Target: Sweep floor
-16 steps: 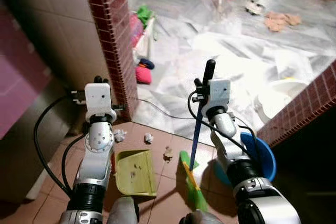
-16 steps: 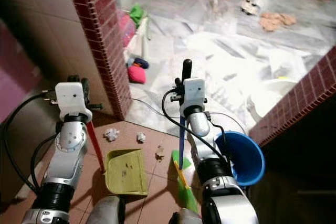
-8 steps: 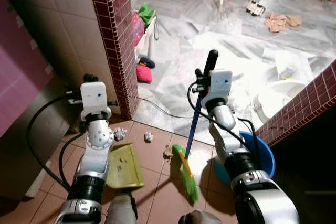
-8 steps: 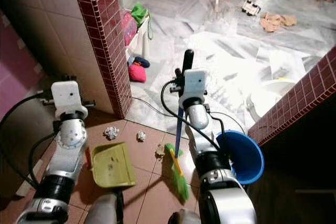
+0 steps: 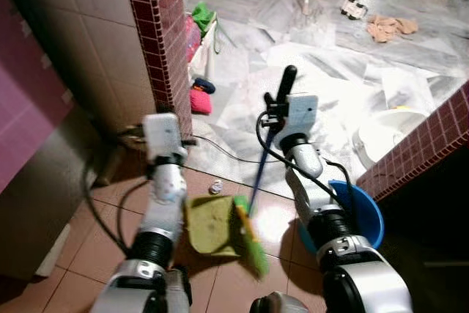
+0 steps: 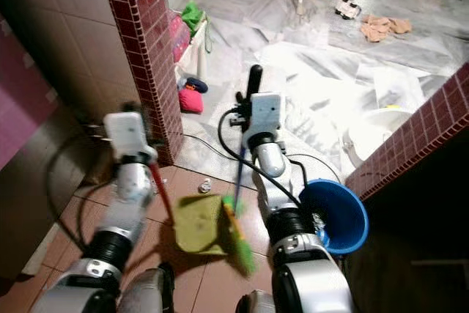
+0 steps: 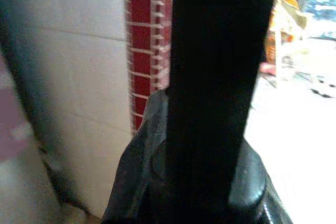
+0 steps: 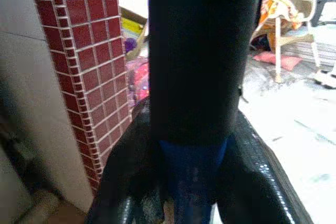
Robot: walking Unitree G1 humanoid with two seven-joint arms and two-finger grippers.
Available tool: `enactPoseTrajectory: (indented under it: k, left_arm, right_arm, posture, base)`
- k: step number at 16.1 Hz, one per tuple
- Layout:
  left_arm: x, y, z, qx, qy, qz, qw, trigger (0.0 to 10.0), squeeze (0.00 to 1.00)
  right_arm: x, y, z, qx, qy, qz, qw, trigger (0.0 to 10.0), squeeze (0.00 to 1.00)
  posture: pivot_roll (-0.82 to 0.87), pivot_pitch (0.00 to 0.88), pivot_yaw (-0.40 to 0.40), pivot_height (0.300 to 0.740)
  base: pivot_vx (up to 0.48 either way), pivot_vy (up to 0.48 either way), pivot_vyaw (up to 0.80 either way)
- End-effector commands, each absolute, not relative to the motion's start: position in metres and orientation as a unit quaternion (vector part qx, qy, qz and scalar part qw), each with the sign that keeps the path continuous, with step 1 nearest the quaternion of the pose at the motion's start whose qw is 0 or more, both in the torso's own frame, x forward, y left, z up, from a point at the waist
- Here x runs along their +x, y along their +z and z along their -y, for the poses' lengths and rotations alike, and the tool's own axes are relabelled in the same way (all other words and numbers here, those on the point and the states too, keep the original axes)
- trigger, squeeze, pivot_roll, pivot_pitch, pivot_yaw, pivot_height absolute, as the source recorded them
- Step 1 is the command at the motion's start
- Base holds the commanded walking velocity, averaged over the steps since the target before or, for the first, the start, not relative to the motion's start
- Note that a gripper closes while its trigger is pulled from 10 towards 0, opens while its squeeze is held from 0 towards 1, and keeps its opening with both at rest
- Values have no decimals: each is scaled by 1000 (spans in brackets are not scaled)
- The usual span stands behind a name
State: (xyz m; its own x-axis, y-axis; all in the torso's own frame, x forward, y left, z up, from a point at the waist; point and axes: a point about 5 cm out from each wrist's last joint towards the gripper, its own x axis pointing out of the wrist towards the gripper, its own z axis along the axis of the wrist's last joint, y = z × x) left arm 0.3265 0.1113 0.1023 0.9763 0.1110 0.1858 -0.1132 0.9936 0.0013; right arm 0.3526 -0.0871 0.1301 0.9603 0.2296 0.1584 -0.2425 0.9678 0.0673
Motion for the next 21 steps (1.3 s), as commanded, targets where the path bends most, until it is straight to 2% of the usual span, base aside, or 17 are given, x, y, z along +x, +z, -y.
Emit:
enactPoseTrajectory:
  k: [1, 3, 8, 10, 16, 20, 21]
  left_arm:
    - [331, 116, -109, 0, 48, 126, 991, 10000, 0]
    - [332, 112, -108, -8, 41, 121, 992, 10000, 0]
    - [335, 108, -115, -15, 60, 106, 992, 10000, 0]
    - [336, 108, -114, -22, 42, 97, 994, 10000, 0]
    - [336, 109, -113, -67, -10, 97, 993, 10000, 0]
    - [337, 107, -112, -78, -17, 86, 993, 10000, 0]
    - [336, 105, -109, -99, -45, 75, 991, 10000, 0]
  right_arm:
    - [354, 137, 84, 80, 131, 81, 985, 10000, 0]
    - [347, 133, 69, 146, 207, 50, 966, 10000, 0]
    - [342, 143, 59, 199, 305, 28, 931, 10000, 0]
    - [342, 150, 59, 205, 330, 28, 921, 10000, 0]
    - [354, 203, 85, 139, 304, 119, 935, 10000, 0]
    - [361, 212, 102, 114, 263, 143, 947, 10000, 0]
    - [364, 212, 109, 105, 244, 141, 954, 10000, 0]
  posture:
    - [20, 96, -69, 740]
    - [16, 92, -68, 740]
    - [13, 85, -67, 740]
    - [13, 85, -67, 740]
    - [5, 80, -60, 740]
    - [2, 73, -55, 740]
    - [3, 73, -55, 740]
  base:
    - [0, 0, 0]
    - [0, 0, 0]
    - [0, 0, 0]
    - [0, 0, 0]
    - [0, 0, 0]
    - [0, 0, 0]
    - [0, 0, 0]
